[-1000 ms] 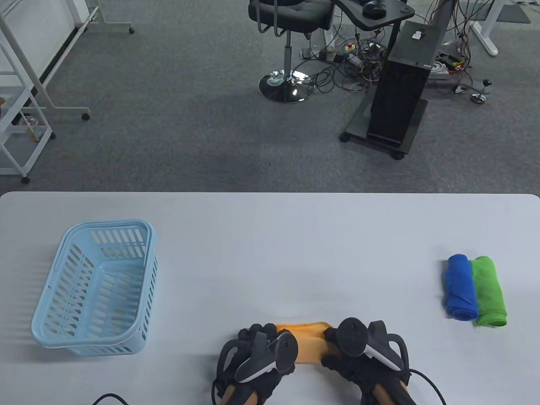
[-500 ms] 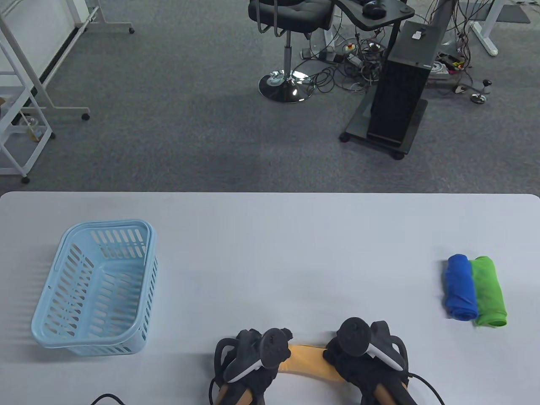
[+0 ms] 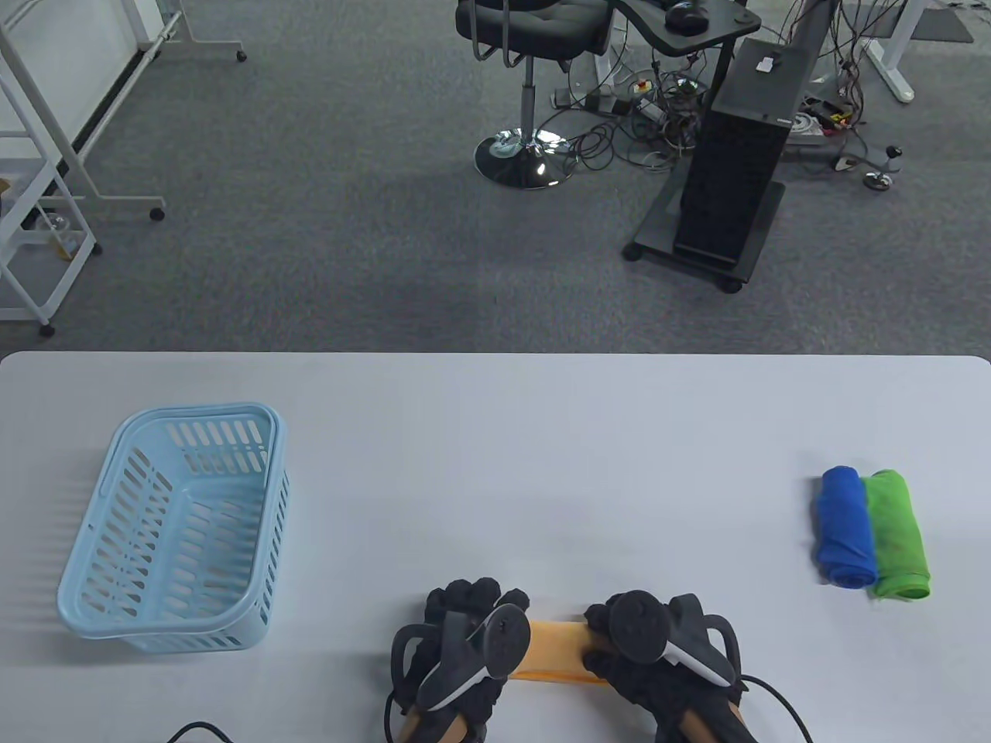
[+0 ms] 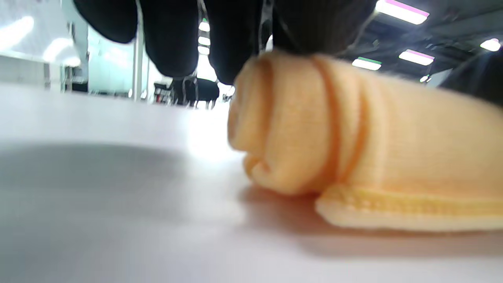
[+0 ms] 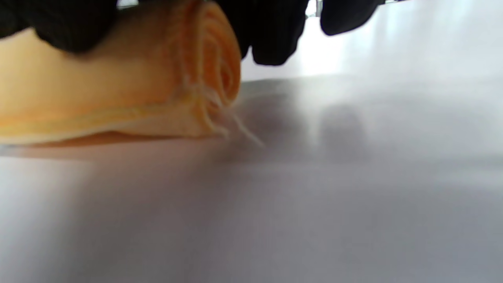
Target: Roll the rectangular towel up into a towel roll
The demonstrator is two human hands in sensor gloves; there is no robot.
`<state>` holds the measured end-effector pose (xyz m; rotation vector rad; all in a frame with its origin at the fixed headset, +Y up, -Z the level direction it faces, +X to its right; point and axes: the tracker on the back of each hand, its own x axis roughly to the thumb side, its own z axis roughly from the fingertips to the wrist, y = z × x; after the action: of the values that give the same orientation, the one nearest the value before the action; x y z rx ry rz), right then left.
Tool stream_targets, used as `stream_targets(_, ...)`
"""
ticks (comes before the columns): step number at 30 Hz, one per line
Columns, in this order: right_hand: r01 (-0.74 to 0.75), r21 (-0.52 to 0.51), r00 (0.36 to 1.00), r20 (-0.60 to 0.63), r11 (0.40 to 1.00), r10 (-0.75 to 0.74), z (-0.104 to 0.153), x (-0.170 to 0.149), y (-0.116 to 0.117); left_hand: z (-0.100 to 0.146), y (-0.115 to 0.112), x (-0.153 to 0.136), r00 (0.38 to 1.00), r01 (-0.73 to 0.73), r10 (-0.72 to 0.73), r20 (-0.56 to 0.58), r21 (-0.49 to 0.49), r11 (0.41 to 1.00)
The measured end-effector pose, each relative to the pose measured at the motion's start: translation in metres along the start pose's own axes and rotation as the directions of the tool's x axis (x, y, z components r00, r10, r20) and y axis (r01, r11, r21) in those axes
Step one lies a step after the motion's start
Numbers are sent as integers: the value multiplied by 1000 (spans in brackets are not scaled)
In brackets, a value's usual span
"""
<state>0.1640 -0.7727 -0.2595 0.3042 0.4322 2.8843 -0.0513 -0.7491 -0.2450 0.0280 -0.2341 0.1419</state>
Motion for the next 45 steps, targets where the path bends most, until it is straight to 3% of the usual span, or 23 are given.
stream_targets(2,-3,3,1000,3,1000,3,-1,-1,1,0,0,4,995,-58,59,85,-11,998)
stream_targets(4,0,0,1000,6,1000,0,-1,-1,1,-2,-8,9,991,-55,70,117,-123,991)
stream_targets(7,25,16,999,24,1000,-26,-1,1,2,-5,-19,7,996,82,-67,62,-274,958)
stream_targets(12,55,124,994,91,991,-67,4,18,5,-9,-15,-19,997,-51,24,-76,-371,927)
stream_targets(14,40,143,991,121,989,-58,9,29,6,-9,-13,-28,997,-21,-10,-80,-377,926)
stream_targets(19,91,93,960,258,992,-112,18,47,4,-9,-8,-41,993,5,-49,-111,-370,929)
stream_targets(23,135,65,925,349,989,-149,22,54,2,-10,-9,-46,994,-51,13,-105,-372,927)
stream_targets(27,105,124,907,394,987,-146,27,68,8,-10,-8,-44,996,-45,12,-92,-364,930)
stream_targets(31,-131,96,932,351,987,90,26,77,20,-9,-4,-41,997,-29,-2,-82,-365,931)
stream_targets(36,-122,72,951,296,990,96,26,72,18,-3,18,-46,991,-95,71,-112,-236,967)
stream_targets(40,-203,33,957,218,979,191,22,66,15,5,35,-54,985,-142,126,-121,-136,980)
stream_targets(45,-257,42,965,64,965,254,6,45,5,11,43,-63,978,-173,157,-136,-120,978)
